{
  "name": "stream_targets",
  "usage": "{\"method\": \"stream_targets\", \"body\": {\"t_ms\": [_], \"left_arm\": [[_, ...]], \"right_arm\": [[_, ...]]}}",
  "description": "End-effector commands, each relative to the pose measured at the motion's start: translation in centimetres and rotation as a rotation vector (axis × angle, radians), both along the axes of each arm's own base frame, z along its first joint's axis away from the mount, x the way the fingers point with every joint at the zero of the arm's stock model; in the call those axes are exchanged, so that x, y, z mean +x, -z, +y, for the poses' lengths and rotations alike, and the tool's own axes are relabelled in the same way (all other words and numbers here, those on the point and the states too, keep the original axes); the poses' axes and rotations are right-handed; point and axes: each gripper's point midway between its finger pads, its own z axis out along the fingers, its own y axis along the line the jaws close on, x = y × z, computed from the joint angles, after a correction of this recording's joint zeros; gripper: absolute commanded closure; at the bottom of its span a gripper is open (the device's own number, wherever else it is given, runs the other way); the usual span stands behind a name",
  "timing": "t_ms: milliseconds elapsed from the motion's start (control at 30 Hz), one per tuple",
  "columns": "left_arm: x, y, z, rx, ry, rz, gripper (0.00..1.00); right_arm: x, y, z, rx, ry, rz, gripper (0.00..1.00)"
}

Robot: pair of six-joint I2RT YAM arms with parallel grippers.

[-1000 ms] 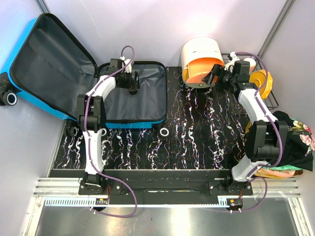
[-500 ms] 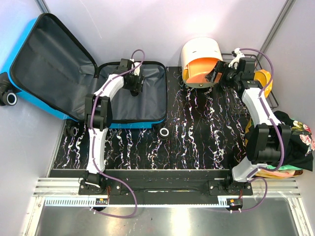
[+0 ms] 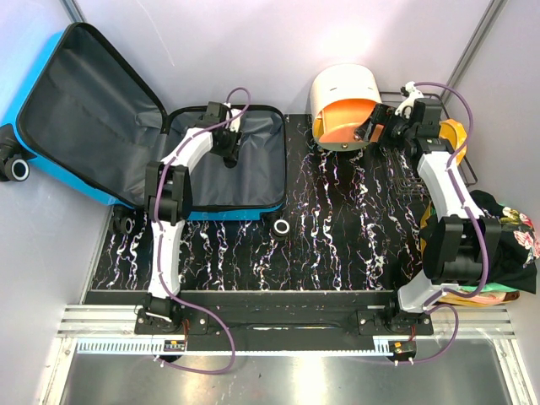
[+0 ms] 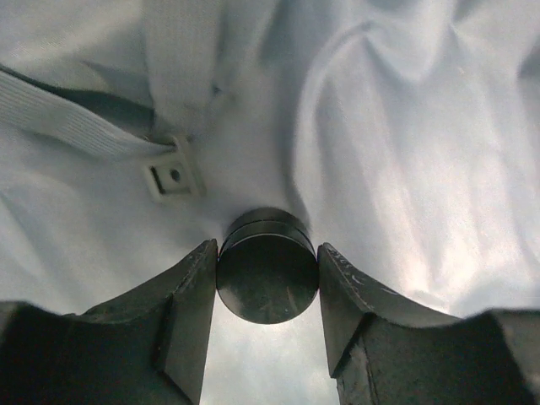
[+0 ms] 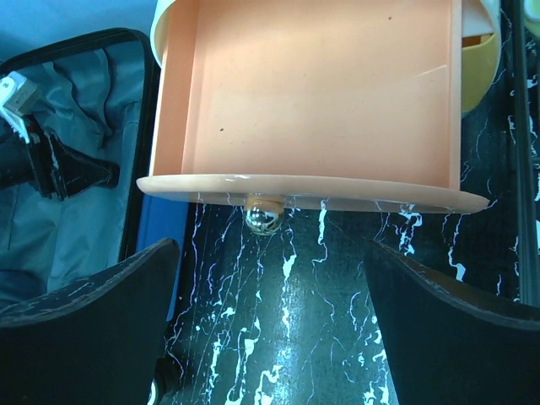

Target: Open, take out, and arrange the luggage

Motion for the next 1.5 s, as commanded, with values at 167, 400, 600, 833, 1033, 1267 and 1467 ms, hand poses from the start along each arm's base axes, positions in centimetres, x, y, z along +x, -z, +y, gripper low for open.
{"method": "stream_targets", "body": {"t_ms": [167,400,600,833,1033,1267,1467], "left_arm": [[-7.5,-17.4,-12.6,-0.083,0.489,-0.372,0.93],[-17.0,-17.9,-22.7,-0.149,0.865,-0.356,0.97],[-20.0,-11.3,-27.8,-0.077,1.025,-0.269,0.97],[-21.0,-5.1,-29.3,0.008,1.068,-0.264,0.96],[-21.7,-3.2,-29.5,0.043,1.079,-0.237,0.71],[-21.7,-7.9,-30.8,-0.019,1.096,-0.272,0.15],[-23.2,-17.9,-29.1,-0.175,1.073,-0.346,0.11]], "right_arm": [[-0.9,-4.4,-1.0,-0.001,-0.018,-0.105,0.00],[-0.9,-5.4,-2.7,-0.020,0.036,-0.128,0.00],[-1.7,-6.2,-3.9,-0.062,0.080,-0.140,0.00],[-4.6,-5.0,-4.6,-0.156,0.072,-0.079,0.00],[-6.1,-3.8,-4.6,-0.206,0.032,-0.015,0.00],[-7.1,-2.8,-3.8,-0.246,-0.081,0.012,0.00],[-8.4,-1.8,-1.0,-0.201,-0.302,0.024,0.01]]}}
